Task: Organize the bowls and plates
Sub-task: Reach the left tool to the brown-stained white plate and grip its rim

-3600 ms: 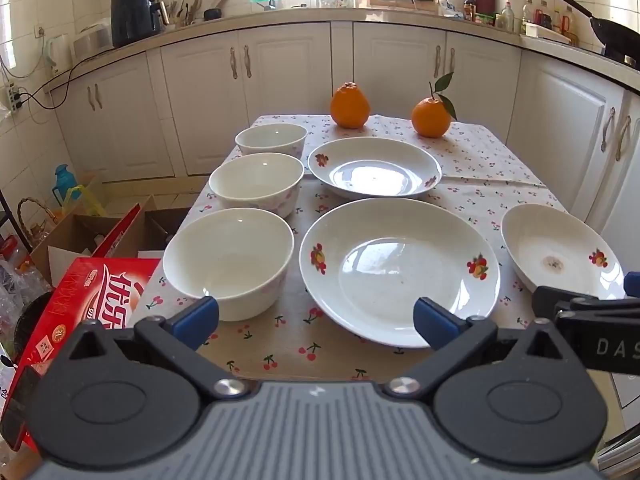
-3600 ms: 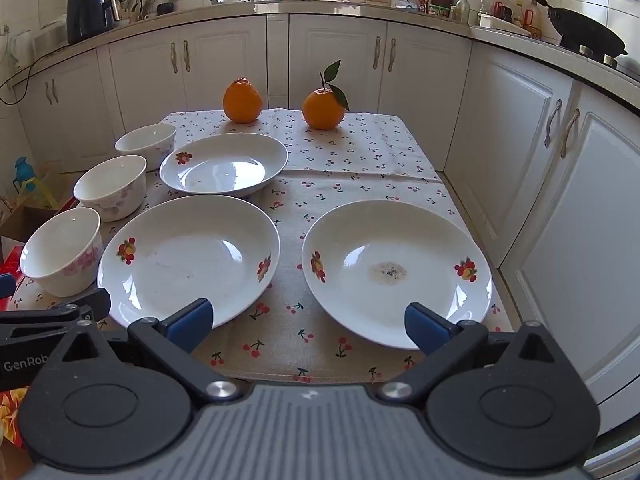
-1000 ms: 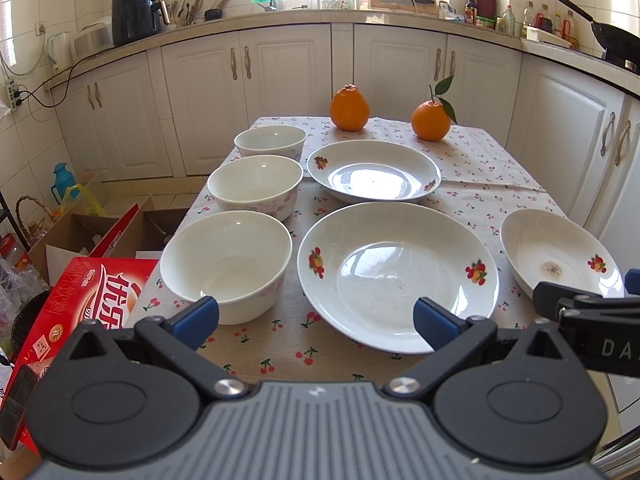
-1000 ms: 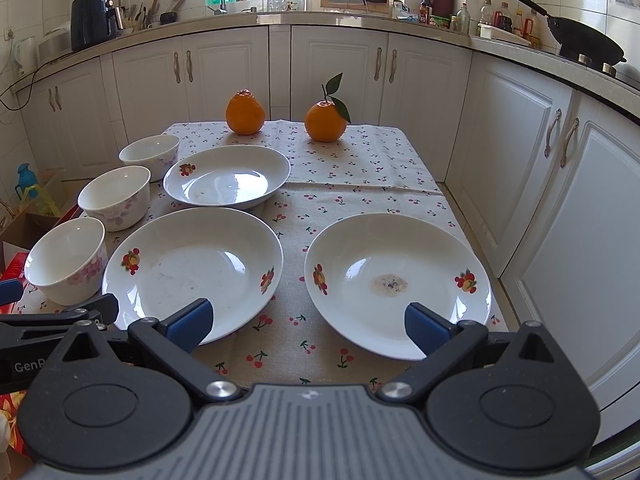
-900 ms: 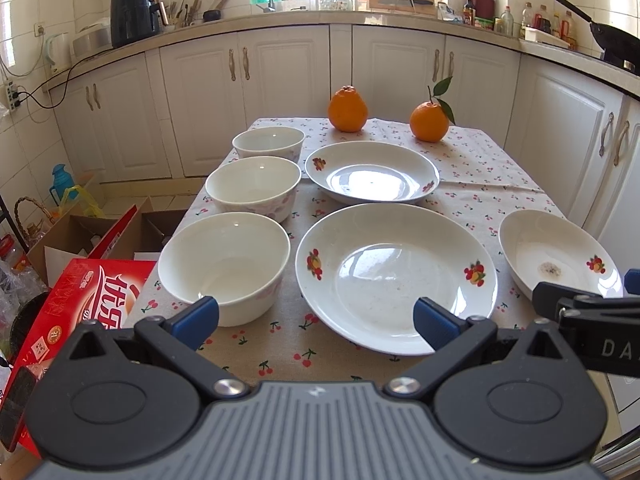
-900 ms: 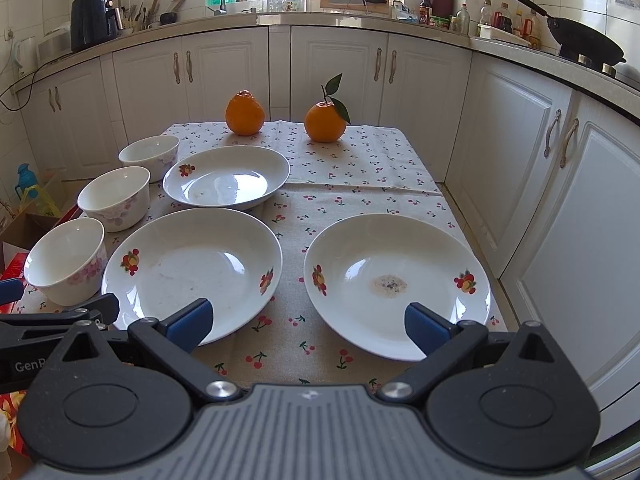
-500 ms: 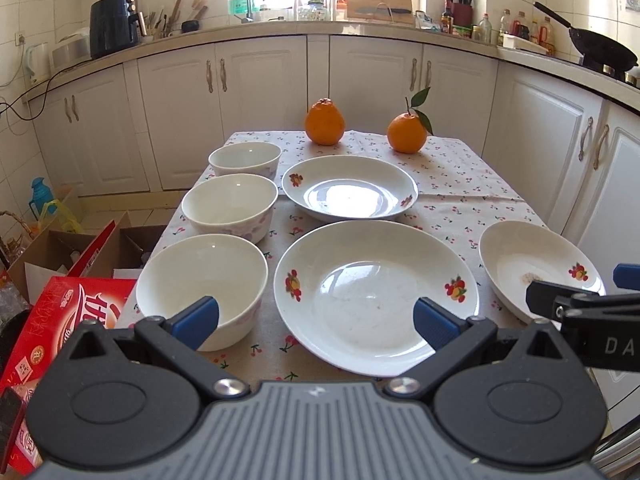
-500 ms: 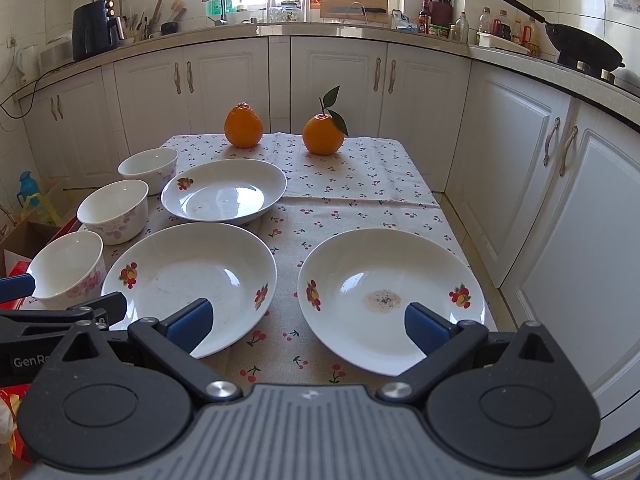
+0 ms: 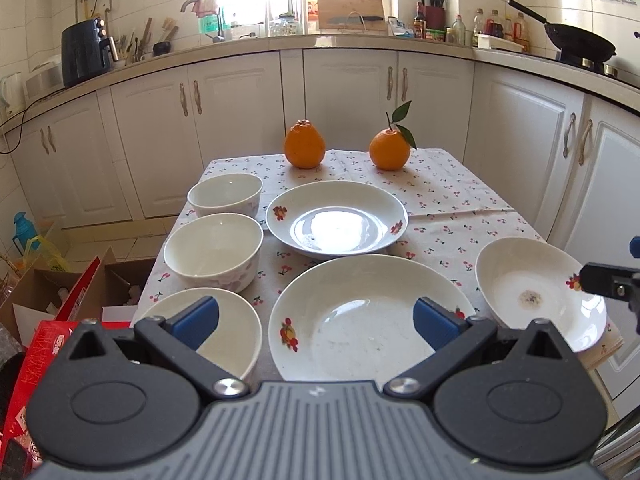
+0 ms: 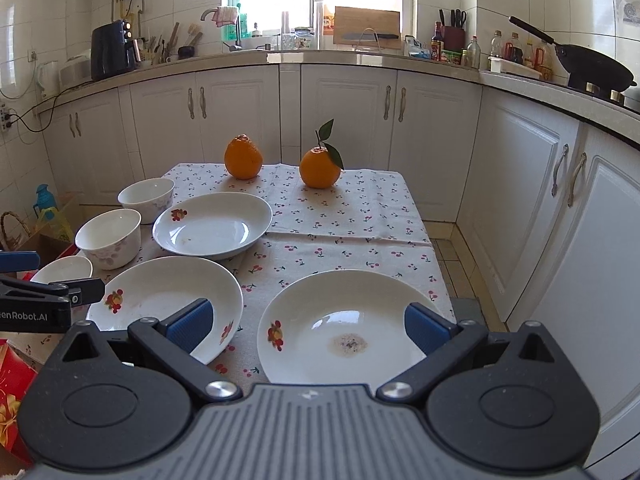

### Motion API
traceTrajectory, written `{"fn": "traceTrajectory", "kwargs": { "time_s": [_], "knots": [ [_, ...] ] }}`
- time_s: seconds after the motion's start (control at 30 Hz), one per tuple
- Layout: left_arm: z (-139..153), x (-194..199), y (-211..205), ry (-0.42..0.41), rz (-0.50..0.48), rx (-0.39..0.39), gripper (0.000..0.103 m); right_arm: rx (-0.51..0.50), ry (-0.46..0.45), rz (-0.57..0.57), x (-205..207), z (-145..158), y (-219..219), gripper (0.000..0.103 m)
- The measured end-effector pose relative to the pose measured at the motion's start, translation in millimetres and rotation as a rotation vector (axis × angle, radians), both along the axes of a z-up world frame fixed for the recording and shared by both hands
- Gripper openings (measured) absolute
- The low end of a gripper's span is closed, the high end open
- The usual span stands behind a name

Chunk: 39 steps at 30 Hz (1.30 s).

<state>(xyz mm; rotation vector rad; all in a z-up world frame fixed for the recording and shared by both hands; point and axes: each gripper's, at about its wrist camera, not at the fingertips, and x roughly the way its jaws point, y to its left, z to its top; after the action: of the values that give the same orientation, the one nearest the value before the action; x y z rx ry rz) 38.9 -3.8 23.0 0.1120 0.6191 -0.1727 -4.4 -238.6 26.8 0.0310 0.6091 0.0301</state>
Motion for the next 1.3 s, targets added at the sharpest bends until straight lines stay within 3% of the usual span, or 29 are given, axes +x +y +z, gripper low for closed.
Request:
{"fn": "traceTrajectory", "kwargs": {
  "time_s": [0.2, 0.4, 0.53, 0.9, 1.3],
  "knots": [
    [1.4, 15.3, -12.7, 0.012, -0.059, 0.022, 0.102, -0.068, -0.038, 0.034, -5.1, -8.6, -19.5, 0.103],
    [-4.1, 27.5, -43.6, 0.102, -0.255, -0.003, 0.102, -0.141, -0.06, 0.108, -14.4, -24.0, -27.9, 0.103],
    [-10.1, 30.4, -67.3, 0.102, -0.302, 0.038, 0.102, -0.121, -0.024, 0.125, -15.0, -39.6, -36.7, 0.103],
    [-18.8, 60.6, -105.7, 0.17, -0.369, 0.04, 0.102, 0.001, 0.077, 0.161, -16.4, -87.6, -62.2, 0.103],
    [-30.8, 77.7, -150.6, 0.216, -0.484, 0.106, 0.102, -0.035, 0.11, 0.199, 1.0, -111.2, -66.9, 0.103]
  ]
}}
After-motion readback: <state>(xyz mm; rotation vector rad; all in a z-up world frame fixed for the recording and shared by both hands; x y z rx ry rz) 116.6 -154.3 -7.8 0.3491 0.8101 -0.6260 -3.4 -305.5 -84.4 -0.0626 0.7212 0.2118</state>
